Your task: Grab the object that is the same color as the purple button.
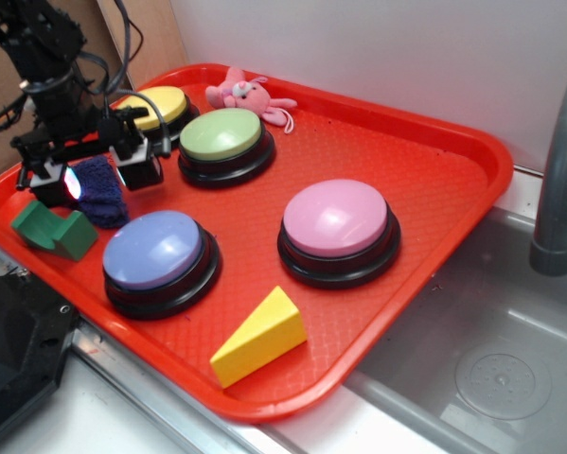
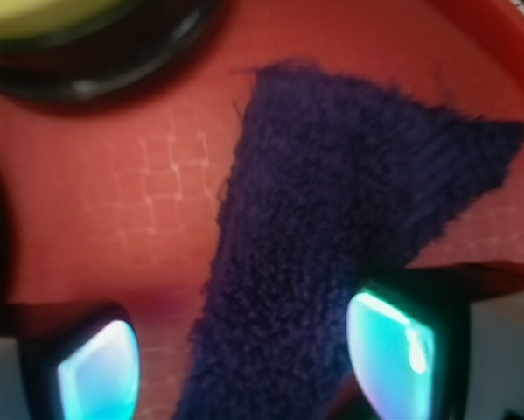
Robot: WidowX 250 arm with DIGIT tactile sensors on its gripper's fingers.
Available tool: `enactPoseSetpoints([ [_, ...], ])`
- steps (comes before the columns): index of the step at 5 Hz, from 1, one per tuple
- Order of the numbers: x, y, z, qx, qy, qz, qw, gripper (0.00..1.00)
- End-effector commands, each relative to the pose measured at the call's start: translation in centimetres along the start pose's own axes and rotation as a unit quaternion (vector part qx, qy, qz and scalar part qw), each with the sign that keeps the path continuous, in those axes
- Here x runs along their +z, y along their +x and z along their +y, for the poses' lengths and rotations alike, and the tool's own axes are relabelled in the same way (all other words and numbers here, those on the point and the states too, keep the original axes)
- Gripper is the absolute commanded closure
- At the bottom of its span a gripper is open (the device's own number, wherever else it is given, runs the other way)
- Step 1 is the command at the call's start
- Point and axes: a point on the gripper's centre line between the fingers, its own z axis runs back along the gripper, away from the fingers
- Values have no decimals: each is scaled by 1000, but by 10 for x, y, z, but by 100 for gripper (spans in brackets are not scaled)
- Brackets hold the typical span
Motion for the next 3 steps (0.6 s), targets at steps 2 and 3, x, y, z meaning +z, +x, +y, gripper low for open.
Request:
enactPoseSetpoints([
  [2, -9, -1, 12, -4, -16, -10, 1000, 100],
  [3, -5, 0, 11, 0, -22, -11, 1000, 100],
])
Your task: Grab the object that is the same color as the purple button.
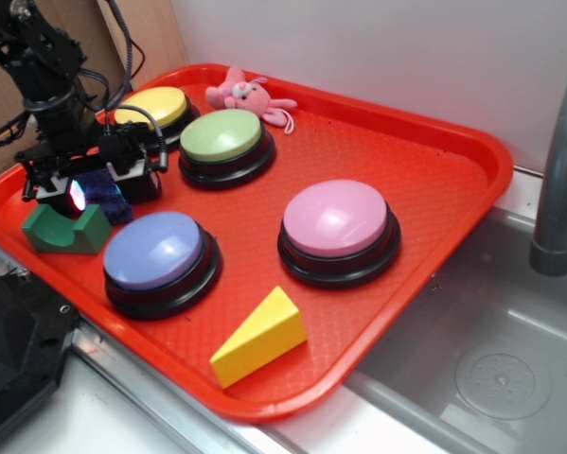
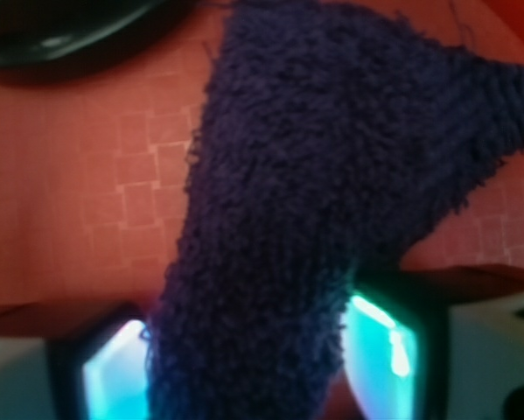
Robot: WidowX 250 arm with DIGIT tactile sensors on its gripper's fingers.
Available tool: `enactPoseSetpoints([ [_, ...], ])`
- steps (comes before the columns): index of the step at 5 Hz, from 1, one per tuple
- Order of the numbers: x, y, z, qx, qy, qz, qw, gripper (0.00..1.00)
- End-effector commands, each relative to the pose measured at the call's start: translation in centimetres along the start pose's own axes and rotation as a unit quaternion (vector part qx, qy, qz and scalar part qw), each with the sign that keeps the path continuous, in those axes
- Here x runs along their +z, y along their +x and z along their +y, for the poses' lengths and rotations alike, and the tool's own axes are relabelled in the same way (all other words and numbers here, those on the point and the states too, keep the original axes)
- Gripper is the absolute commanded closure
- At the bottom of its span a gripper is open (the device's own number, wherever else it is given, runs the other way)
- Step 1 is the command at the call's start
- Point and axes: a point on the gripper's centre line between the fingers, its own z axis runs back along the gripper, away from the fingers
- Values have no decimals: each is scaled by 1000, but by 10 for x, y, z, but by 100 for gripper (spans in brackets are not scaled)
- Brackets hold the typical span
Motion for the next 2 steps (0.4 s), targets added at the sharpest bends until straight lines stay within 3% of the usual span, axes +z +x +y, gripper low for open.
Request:
enactPoseSetpoints([
  [1, 7, 3, 6, -4, -10, -4, 1000, 100],
  [2, 22, 8, -4, -30, -14, -18, 999, 100],
])
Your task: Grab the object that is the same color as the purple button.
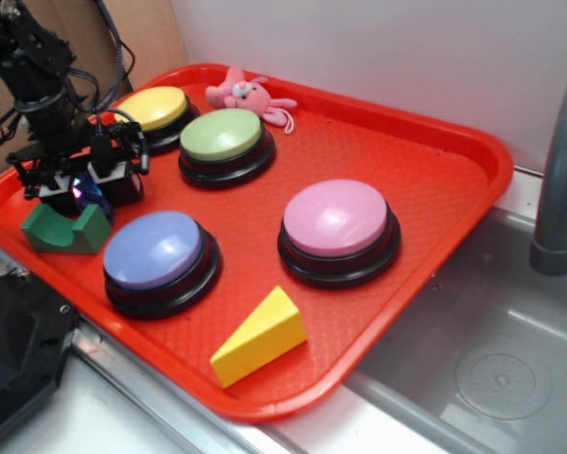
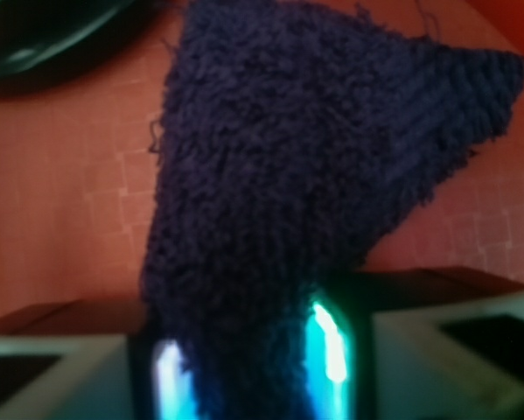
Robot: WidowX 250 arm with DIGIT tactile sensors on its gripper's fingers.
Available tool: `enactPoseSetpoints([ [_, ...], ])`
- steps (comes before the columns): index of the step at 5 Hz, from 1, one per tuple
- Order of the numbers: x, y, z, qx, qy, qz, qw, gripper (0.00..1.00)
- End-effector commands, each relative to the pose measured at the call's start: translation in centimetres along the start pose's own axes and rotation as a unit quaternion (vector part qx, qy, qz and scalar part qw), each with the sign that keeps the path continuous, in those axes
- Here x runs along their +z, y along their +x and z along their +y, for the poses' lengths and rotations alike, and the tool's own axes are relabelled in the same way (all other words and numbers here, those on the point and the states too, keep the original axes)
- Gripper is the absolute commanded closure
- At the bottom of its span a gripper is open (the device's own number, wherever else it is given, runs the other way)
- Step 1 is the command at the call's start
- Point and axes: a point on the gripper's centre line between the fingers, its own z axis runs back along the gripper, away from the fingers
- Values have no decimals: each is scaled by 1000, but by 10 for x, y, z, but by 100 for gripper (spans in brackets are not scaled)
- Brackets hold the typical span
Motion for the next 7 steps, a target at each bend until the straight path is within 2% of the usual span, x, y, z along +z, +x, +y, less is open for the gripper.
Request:
enactPoseSetpoints([
  [1, 40, 9, -21, -96, 4, -26, 995, 100],
  [2, 68, 0, -44, -186, 8, -23, 982, 100],
  [3, 101, -15, -65, -281, -4, -16, 959, 100],
  [4, 140, -37, -77, -358, -44, -26, 932, 100],
  [5, 161, -51, -81, -398, -76, -24, 914, 100],
  [6, 151, -46, -86, -396, -41, 10, 917, 100],
  [7, 151, -46, -86, -396, -41, 10, 917, 0],
])
